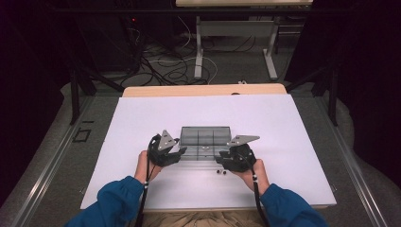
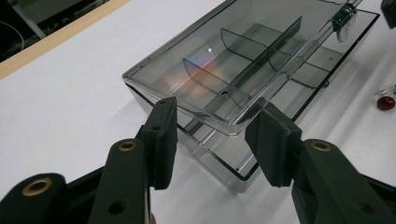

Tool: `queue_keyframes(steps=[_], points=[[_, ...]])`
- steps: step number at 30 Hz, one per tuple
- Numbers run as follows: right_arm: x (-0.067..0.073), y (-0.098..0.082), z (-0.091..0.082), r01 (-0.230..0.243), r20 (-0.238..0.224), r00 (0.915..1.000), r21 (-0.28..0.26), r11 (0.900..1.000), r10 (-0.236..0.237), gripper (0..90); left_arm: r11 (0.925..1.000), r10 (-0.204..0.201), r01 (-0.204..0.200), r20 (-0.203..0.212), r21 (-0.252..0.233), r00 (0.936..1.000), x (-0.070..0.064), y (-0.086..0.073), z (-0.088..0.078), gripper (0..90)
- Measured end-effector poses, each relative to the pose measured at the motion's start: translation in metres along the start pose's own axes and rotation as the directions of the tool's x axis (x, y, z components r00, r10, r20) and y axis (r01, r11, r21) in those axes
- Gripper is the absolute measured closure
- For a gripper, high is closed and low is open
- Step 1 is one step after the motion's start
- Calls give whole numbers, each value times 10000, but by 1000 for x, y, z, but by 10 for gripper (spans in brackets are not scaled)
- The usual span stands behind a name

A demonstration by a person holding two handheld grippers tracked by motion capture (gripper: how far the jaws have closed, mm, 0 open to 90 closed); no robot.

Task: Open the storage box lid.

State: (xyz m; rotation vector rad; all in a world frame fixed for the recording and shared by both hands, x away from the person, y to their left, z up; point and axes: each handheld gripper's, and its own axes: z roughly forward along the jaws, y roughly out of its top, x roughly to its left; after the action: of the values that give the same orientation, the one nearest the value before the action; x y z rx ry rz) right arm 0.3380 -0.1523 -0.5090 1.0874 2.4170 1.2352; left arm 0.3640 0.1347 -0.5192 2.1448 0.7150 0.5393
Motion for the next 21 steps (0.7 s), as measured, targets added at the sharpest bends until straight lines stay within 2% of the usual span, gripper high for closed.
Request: queue_keyframes(steps=[2, 5, 6, 10, 14, 18, 21], points=[[-5, -1, -6, -79, 213, 9997, -71, 9999, 81, 590, 10000, -11, 11, -51, -84, 10000, 0, 0, 0, 551], [-11, -2, -12, -296, 606, 9977, -20, 9996, 297, 578, 9999, -57, 56, -30, -156, 10000, 0, 0, -1, 558], [-12, -3, -13, -208, 818, 9964, 69, 9998, 201, 579, 9998, -67, 66, -29, -178, 10000, 1, 0, -1, 560], [-17, -4, -13, -225, 1091, 9938, 216, 9995, 201, 580, 9997, -84, 84, -28, -243, 10000, 1, 0, -1, 561], [-23, -2, -10, 80, 1513, 9884, 103, 9999, -95, 586, 9997, -60, 59, -31, -232, 10000, 1, 0, -1, 561], [-29, -1, -4, 220, 2031, 9790, -114, 9997, -193, 588, 9997, -37, 37, 24, -261, 10000, 2, 1, 0, 553], [-32, 1, -2, 253, 2147, 9765, -165, 9995, -211, 588, 9996, -30, 30, 29, -272, 10000, 3, 0, 1, 531]])
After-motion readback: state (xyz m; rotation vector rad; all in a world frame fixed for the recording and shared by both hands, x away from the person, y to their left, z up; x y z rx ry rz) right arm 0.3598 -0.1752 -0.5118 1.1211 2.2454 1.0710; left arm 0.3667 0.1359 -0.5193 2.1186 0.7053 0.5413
